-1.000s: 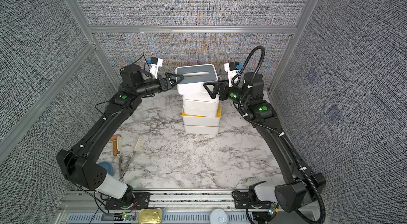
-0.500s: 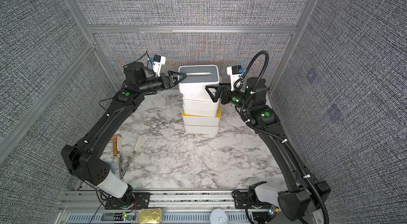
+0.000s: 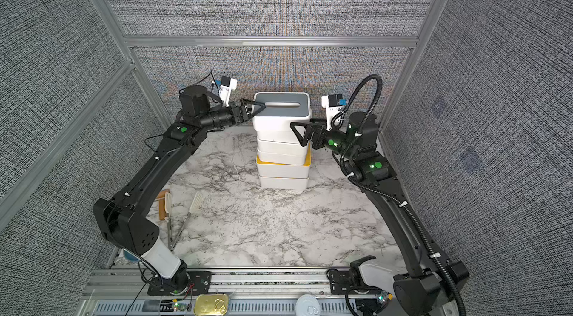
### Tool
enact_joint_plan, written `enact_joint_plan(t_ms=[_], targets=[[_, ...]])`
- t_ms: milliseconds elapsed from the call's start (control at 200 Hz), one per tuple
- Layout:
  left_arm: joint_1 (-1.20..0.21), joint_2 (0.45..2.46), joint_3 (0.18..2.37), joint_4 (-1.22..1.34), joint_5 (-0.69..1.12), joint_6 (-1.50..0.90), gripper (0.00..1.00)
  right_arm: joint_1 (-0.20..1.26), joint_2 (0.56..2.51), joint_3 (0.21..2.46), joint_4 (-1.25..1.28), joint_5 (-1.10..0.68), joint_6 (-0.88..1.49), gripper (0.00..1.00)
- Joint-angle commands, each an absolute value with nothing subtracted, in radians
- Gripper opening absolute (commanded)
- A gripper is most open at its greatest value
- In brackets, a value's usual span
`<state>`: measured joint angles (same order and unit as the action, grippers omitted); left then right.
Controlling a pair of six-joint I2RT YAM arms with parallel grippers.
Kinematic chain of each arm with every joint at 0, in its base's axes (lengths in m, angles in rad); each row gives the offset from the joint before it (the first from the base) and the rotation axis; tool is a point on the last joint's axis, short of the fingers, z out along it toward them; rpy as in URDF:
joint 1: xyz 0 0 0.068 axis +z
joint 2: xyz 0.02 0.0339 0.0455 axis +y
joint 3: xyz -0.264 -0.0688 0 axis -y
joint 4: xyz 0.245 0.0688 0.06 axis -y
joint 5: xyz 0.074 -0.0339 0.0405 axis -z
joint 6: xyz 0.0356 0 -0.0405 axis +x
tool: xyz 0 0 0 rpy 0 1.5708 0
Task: Stack the tissue boxes
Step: Place the tissue box at the tissue box.
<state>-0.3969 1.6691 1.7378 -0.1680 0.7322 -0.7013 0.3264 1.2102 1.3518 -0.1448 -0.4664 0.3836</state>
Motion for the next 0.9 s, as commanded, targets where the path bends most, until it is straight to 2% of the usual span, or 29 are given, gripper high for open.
enact_joint_plan(t_ms=[0,170,290,895], targets=[[-0.398,1.64,1.749,-0.217,0.687,-0.656,0.99,0.327,1.202,1.35,-0.118,-0.442,0.377,0.99],[-0.397,1.531,1.701,-0.266,0.59,-0.609,0.99,0.325,1.214,1.379,-0.15,-0.392,0.363,0.99],[-0.398,1.49,1.64,-0.233,0.646,-0.616,0.99,0.323,1.241,1.407,-0.161,-0.389,0.361,0.99],[-0.408,1.587,1.634,-0.088,0.748,-0.676,0.99,0.323,1.294,1.414,-0.142,-0.428,0.366,0.99]])
